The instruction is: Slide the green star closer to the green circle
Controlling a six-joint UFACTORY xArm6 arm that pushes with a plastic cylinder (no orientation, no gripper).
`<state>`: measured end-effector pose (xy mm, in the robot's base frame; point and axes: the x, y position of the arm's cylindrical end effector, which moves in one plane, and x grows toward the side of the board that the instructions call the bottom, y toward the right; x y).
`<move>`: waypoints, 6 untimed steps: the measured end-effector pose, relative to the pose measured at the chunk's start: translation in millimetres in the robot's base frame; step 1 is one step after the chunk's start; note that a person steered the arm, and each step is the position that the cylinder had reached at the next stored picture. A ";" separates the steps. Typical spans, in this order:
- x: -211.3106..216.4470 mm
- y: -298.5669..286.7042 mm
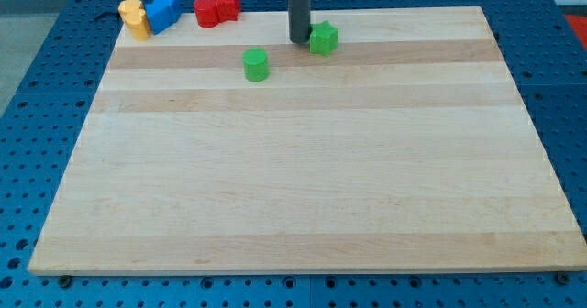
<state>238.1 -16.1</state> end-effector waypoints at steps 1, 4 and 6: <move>-43.7 -4.4; 21.7 85.2; 34.9 1.5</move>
